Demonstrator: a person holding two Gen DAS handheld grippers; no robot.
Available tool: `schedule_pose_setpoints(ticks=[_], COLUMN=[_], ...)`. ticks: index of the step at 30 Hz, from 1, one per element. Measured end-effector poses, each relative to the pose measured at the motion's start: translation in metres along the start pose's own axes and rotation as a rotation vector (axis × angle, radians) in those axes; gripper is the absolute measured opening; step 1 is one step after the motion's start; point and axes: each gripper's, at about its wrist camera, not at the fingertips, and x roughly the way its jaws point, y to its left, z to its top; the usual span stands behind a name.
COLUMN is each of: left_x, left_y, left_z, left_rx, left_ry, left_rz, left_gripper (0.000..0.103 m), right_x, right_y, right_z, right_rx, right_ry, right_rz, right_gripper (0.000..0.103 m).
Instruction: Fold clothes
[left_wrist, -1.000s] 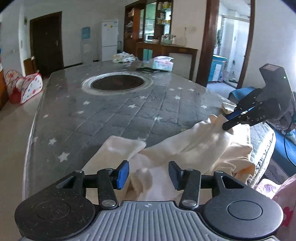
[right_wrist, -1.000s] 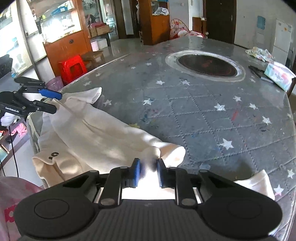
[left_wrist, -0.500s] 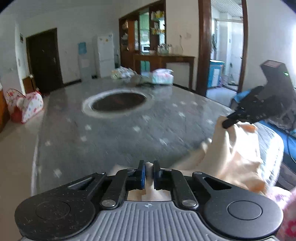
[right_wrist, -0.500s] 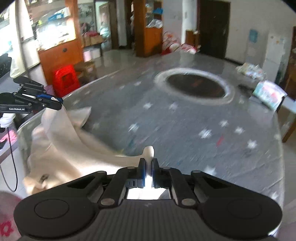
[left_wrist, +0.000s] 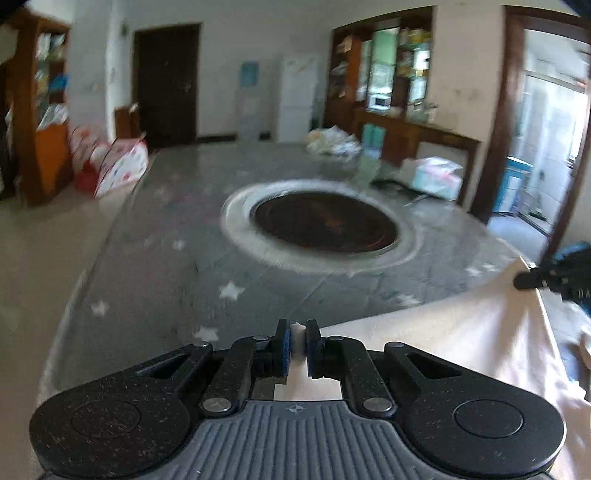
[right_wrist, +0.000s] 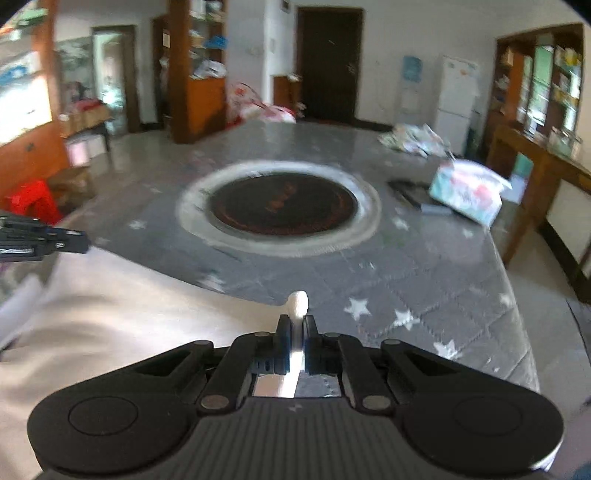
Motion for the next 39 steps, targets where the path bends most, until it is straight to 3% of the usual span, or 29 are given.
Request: schedule_pose_setpoints(ticks=[4, 7, 16, 21, 24, 25, 28, 32, 39], left_x=[0.000, -0.020, -0.081, -0.086, -0.092, -0.095, -0.104, -0.124, -0.201], left_y=[0.014, 0.025, 0.003, -0.010, -0.007, -0.005, 0.000, 0.011, 0.048], left_z=[-0.004, -0.008, -0.063, -0.085, -0.092, -0.094, -0.103, -0.112, -0.148], left_rx=[-0.052, -0.075, 0.026, 0.092, 0.086, 0.087, 0.087, -0.011, -0.363], left_ry=[0.017, 0.011, 0.083, 0.115, 0.097, 0.092, 0.075, 0.011, -0.210], left_rz=[0.033, 0.054, -0.052, -0.018, -0.021, -0.017, 0.003, 0.115, 0.334], left_gripper=[0.016, 0.024, 0.036, 0.035, 0.029, 0.022, 0.006, 0.004, 0.004], right_x=[0.022, 0.006, -0.025, -0.040, -0.043, -0.040, -0.034, -0.034, -0.035], right_y=[-0.002, 0.003, 0.043, 0.068, 0.075, 0.075, 0.074, 0.074, 0.077], right_z=[-0.008, -0.010, -0.032, -0.045, -0.052, -0.052, -0.059, -0.060, -0.060], right_rx=[0.002, -0.025, -0.122, -0.178, -0.174, -0.166, -0.152, -0.138, -0.139], right_ry=[0.043, 0.010, 0.025, 0.041, 0.053, 0.061, 0.075, 0.079, 0.081], right_rz=[-0.020, -0.015, 0.094, 0.161, 0.173, 0.172, 0.167, 0.156, 0.133], right_gripper=[0.009, 0.013, 0.033, 0.035, 0.037, 0.041, 0.042, 0.044, 0.047])
